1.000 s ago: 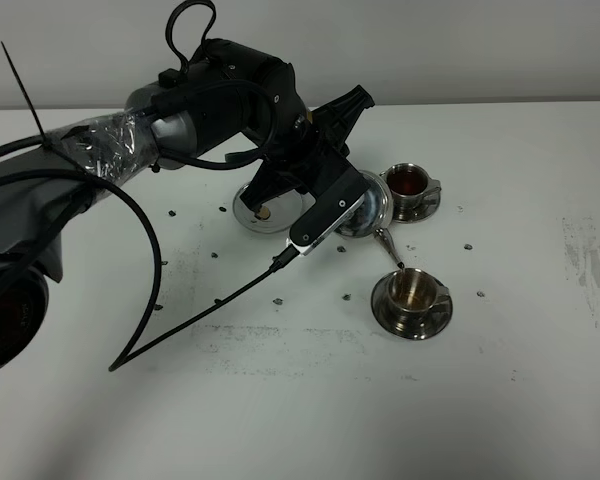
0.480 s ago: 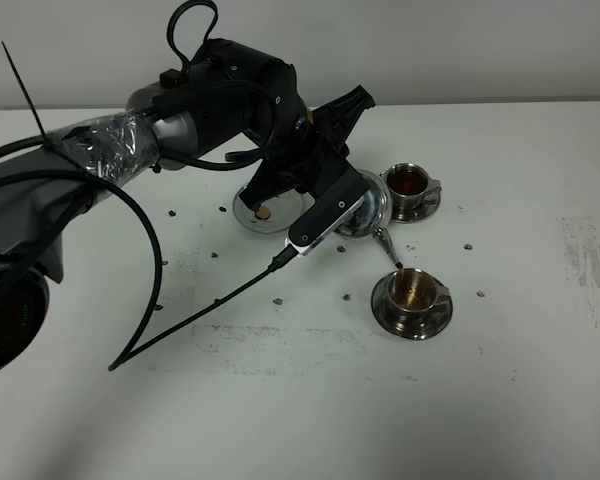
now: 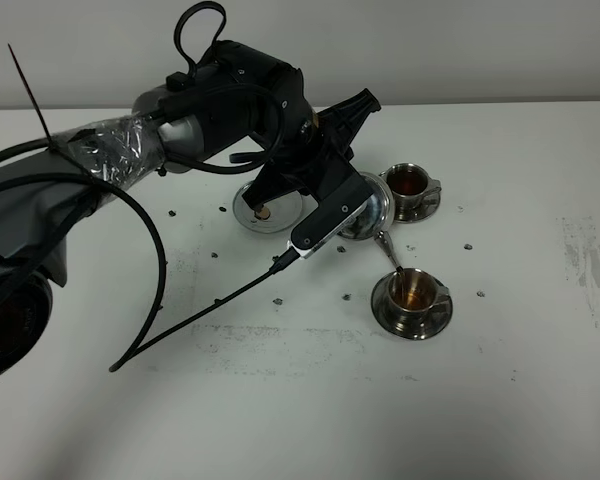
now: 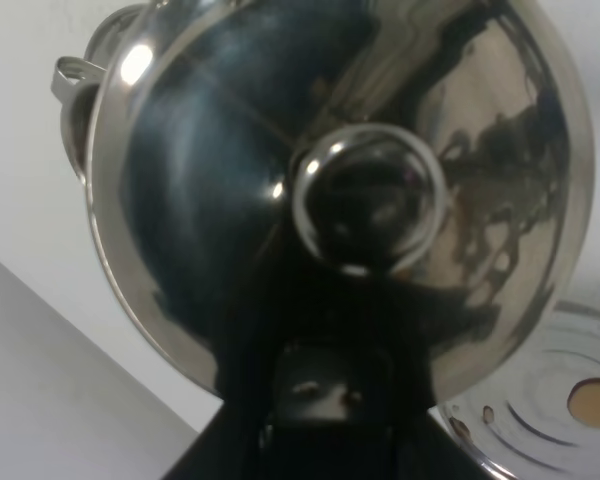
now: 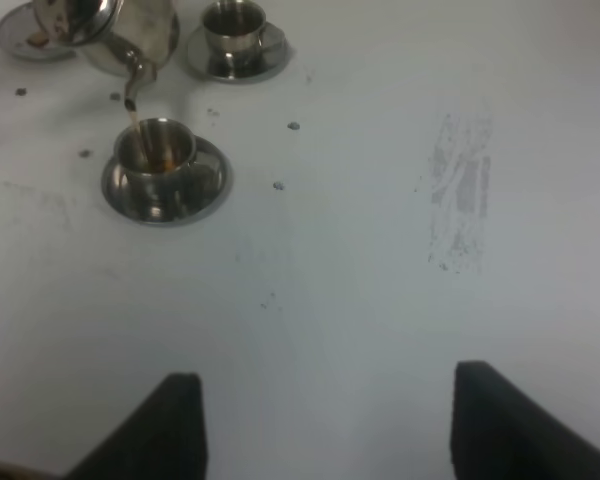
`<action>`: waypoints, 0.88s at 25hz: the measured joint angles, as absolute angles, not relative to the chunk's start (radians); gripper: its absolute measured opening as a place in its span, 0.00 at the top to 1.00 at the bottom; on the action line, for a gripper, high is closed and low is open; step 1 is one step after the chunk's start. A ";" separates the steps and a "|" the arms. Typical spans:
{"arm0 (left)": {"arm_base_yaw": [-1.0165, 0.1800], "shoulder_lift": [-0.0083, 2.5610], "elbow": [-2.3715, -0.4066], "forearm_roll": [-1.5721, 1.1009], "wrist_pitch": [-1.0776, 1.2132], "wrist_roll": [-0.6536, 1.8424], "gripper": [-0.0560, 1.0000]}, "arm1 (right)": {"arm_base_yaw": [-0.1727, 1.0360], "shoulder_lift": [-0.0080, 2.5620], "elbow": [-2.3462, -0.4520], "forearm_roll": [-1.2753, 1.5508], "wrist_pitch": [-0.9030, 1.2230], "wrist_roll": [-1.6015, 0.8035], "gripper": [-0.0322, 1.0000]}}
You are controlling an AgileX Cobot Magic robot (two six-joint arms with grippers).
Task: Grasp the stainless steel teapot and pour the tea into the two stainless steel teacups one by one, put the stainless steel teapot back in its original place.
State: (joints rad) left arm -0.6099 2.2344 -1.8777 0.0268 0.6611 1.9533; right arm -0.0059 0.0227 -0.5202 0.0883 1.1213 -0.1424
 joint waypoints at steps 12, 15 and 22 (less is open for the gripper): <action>-0.618 2.234 -1.878 0.054 0.654 1.953 0.75 | -0.006 0.023 -0.520 0.088 1.121 -0.141 0.44; -0.618 2.234 -1.878 0.055 0.650 1.953 0.75 | -0.006 0.023 -0.520 0.088 1.121 -0.141 0.44; -0.618 2.234 -1.878 0.080 0.635 1.953 0.75 | -0.006 0.023 -0.520 0.088 1.121 -0.141 0.44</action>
State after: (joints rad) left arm -0.6185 2.2344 -1.8777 0.0803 0.6346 1.9533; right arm -0.0059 0.0227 -0.5202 0.0883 1.1213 -0.1415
